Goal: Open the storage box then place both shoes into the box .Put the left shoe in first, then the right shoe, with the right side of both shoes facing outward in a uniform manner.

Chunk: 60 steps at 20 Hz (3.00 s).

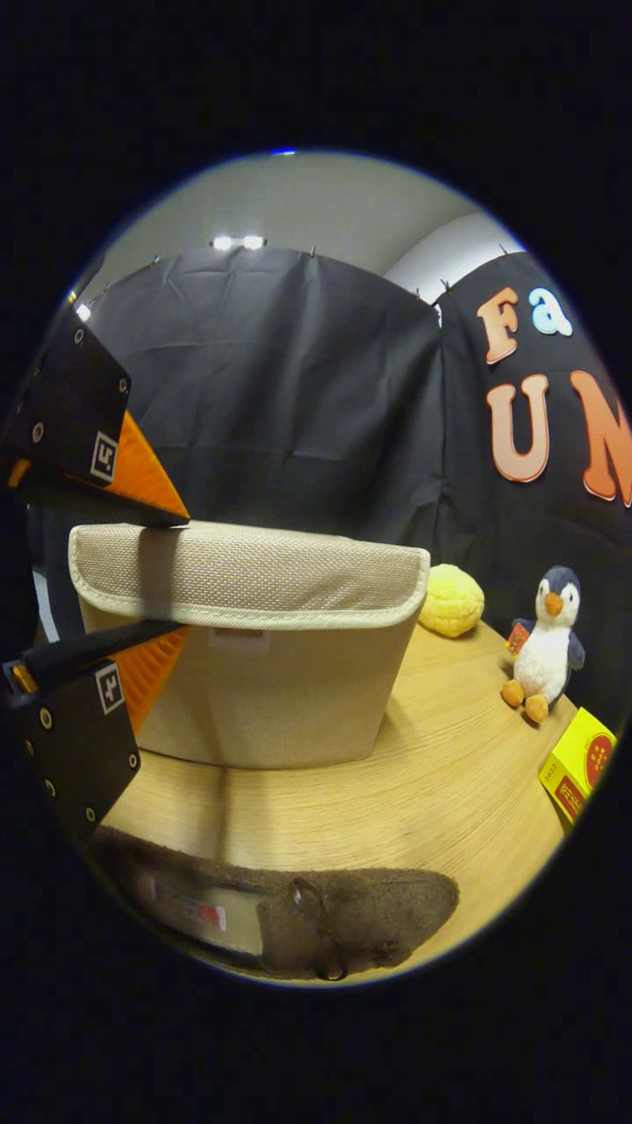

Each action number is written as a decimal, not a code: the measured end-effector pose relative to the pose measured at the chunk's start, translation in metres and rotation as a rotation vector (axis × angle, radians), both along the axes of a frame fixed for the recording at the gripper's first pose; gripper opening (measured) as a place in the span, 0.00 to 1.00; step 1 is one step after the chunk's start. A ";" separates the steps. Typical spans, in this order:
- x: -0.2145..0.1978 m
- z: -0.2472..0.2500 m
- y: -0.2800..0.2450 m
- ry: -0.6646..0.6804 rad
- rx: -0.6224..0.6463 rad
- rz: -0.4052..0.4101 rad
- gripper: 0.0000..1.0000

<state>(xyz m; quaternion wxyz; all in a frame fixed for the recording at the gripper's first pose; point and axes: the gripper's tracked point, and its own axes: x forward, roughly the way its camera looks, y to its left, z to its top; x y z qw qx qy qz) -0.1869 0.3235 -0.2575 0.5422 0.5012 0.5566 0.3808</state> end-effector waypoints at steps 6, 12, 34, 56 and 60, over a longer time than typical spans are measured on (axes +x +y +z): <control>0.017 0.062 0.002 -0.087 0.085 -0.056 0.32; 0.031 0.116 0.033 -0.233 0.101 -0.055 0.19; 0.011 0.180 0.240 -0.487 -0.002 0.196 0.19; 0.081 0.124 0.165 -0.727 -0.389 0.096 0.96; 0.086 0.096 0.108 -0.734 -0.494 0.067 0.98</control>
